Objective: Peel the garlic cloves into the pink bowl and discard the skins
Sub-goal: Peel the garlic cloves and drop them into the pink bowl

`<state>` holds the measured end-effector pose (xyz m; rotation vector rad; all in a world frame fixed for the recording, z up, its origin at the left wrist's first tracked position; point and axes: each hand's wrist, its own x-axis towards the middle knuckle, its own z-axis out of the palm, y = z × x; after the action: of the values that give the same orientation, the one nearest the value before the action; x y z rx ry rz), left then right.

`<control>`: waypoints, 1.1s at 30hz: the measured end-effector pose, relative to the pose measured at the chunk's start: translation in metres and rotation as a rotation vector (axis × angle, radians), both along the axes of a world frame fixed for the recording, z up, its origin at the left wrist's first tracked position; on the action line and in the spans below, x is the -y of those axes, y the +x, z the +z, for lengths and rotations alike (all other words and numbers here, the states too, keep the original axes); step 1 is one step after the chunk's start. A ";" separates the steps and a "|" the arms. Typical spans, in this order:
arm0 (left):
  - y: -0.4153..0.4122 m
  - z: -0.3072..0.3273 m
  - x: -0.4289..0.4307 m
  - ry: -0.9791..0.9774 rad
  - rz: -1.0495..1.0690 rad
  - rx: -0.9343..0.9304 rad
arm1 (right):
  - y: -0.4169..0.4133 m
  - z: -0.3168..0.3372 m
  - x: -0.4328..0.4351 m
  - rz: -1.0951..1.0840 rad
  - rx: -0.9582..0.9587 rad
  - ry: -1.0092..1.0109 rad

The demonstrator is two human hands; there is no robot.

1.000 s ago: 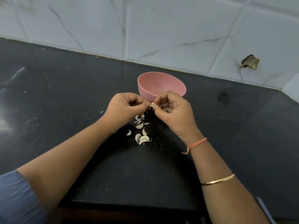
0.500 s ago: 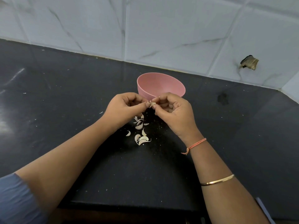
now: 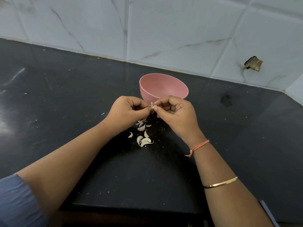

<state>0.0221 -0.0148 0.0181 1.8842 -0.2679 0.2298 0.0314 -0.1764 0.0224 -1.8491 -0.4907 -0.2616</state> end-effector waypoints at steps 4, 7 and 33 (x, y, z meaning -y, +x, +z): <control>0.001 -0.001 -0.001 0.013 0.008 0.004 | -0.001 0.003 0.000 0.036 -0.077 0.072; 0.000 0.000 -0.001 0.025 0.006 0.015 | -0.003 0.005 0.000 0.064 -0.138 0.117; 0.002 -0.002 -0.001 0.008 0.010 0.010 | -0.002 0.007 0.000 -0.017 -0.264 0.204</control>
<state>0.0244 -0.0134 0.0166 1.8928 -0.2663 0.2452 0.0292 -0.1763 0.0291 -1.6587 -0.2554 -0.0731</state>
